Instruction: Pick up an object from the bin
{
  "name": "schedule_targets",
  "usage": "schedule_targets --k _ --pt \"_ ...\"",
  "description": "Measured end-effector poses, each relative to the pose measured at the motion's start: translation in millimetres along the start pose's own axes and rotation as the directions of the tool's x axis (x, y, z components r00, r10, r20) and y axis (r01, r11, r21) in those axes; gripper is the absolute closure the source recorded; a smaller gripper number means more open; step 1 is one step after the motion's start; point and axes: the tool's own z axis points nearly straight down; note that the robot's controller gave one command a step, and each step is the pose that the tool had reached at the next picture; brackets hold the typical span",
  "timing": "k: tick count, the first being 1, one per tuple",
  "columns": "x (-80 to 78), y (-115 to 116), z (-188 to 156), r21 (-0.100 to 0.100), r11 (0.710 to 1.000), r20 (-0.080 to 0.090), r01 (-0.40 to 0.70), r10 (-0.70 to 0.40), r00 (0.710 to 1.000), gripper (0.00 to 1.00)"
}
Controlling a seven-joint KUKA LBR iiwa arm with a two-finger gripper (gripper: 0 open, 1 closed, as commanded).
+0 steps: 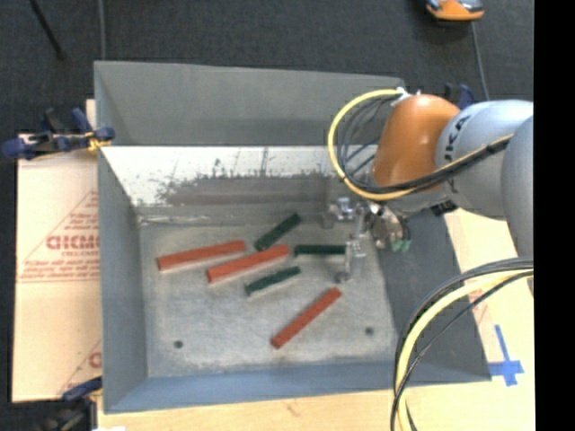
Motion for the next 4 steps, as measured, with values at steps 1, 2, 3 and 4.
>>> schedule_targets --k 1,2,3,4 --pt "9.0 34.9 -35.8 0.000 0.998 0.005 0.055 -0.055 0.998 0.00" --pt "7.1 42.8 -34.1 0.002 0.998 0.005 0.067 -0.067 0.998 0.00" --pt "7.6 47.1 -4.0 0.002 0.977 0.002 0.212 -0.212 0.977 0.00" --pt "6.2 45.9 -5.4 0.003 0.977 0.006 0.211 -0.211 0.977 0.00"
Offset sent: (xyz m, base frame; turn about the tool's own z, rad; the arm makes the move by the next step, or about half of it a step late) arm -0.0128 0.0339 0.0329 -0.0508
